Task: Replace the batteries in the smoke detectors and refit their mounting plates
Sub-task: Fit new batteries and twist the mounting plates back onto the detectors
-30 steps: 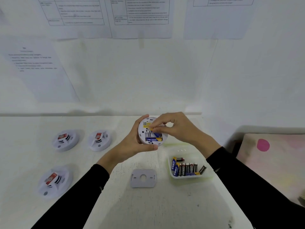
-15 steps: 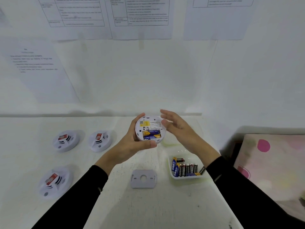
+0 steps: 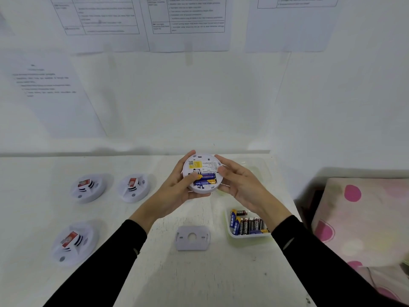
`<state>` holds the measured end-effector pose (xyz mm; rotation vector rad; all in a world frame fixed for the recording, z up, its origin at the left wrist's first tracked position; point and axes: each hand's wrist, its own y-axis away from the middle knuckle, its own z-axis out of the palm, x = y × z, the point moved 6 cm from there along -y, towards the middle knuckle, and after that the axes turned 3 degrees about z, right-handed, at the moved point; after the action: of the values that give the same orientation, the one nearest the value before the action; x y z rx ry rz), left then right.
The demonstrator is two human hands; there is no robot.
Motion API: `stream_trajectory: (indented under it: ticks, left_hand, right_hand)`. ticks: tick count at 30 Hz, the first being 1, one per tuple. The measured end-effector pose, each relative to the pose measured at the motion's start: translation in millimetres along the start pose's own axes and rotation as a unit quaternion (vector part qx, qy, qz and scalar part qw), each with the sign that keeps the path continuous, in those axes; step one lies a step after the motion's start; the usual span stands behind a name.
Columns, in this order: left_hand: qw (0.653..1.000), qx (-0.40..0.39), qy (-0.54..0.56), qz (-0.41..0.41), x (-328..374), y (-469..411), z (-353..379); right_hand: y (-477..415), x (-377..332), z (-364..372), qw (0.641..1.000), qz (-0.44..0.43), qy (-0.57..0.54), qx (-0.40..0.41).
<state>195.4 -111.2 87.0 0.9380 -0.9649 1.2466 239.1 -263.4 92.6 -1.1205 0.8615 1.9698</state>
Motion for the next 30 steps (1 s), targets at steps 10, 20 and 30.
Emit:
stream_trajectory:
  ticks: [10,20,30]
  left_hand:
    - [0.998,0.048,-0.025,0.023,4.8,7.7,-20.6]
    - [0.995,0.072,0.071,0.016,14.2,28.4,-39.4]
    - [0.993,0.101,0.058,0.014,10.9,42.6,-53.4]
  right_hand:
    - [1.9,27.6,7.3,0.993,-0.011,-0.09,0.078]
    - [26.4,115.2,57.1,0.732,-0.044,0.669,-0.12]
    - [25.2,111.6,54.6,0.763,-0.053,0.636,-0.102]
